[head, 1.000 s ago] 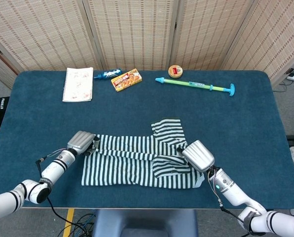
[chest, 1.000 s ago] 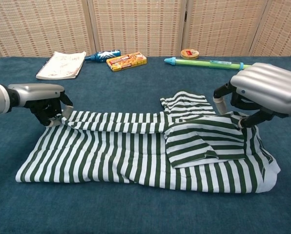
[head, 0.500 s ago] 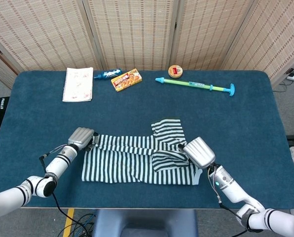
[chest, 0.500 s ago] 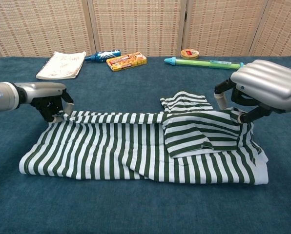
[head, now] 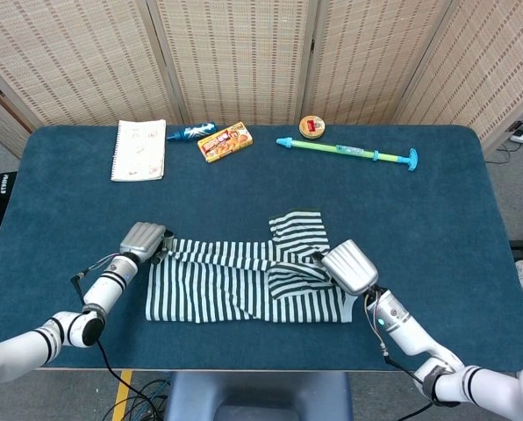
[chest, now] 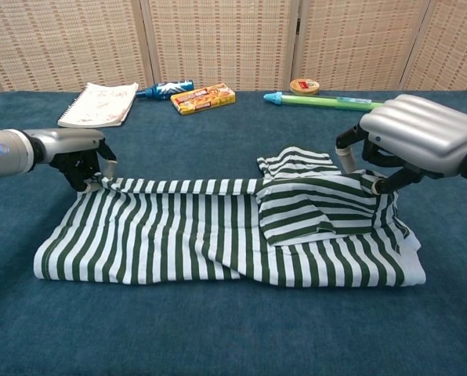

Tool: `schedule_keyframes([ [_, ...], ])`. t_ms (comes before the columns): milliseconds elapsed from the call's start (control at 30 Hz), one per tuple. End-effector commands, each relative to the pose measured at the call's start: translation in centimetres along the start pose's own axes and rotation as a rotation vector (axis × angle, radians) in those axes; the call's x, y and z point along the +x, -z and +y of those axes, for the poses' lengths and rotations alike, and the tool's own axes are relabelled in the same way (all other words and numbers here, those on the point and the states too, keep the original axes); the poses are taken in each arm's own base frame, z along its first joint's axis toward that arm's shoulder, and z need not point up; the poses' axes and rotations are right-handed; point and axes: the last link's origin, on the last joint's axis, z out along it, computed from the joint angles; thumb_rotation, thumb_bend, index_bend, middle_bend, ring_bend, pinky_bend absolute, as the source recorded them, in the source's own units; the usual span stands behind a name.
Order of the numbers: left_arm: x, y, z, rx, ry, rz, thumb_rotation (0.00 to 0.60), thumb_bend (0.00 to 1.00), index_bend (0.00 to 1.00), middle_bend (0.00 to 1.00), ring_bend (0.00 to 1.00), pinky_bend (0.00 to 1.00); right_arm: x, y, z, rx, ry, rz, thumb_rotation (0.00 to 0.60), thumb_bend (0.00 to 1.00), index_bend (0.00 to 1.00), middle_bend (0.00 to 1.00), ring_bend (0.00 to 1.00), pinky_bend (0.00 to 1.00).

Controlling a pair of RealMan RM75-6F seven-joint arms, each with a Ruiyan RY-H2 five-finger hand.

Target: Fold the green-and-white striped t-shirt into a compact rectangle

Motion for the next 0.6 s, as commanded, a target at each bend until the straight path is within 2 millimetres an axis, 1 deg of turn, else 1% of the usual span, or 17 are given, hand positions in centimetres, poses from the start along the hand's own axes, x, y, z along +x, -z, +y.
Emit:
schedule_keyframes([
  [33,0.1,0.1,-0.1,0.011,0.011,0.023,0.6,0.46,0.18,0.89,0.79,0.93,-0.1,-0.3,0.1,-0.006,0.002,0.002,0.6,0.6,0.69,1.0,1.0,1.0],
  [133,0.2,0.4,-0.2,0.02,0.019,0.042,0.6,0.4,0.03,0.88,0.79,0.93,-0.2,-0.5,0.3,-0.012,0.005,0.005,0.6,0.6,0.69,1.0,1.0,1.0],
  [200,0.2,0.6,-0.3,0.024,0.025,0.051,0.6,0.38,0.0,0.88,0.79,0.93,-0.3,-0.7,0.3,-0.013,0.01,0.005,0.6,0.6,0.69,1.0,1.0,1.0],
  [333,0.1,1.0,-0.5,0.032,0.03,0.066,0.6,0.36,0.0,0.88,0.79,0.93,-0.7,-1.0,0.5,-0.02,0.013,-0.002,0.6,0.6,0.69,1.0,1.0,1.0],
  [600,0.4,1.8,-0.4,0.028,0.061,0.11,0.6,0.35,0.0,0.88,0.79,0.93,-1.3,-2.0,1.0,-0.043,0.012,-0.003,0.6,0.6,0.69,1.0,1.0,1.0],
])
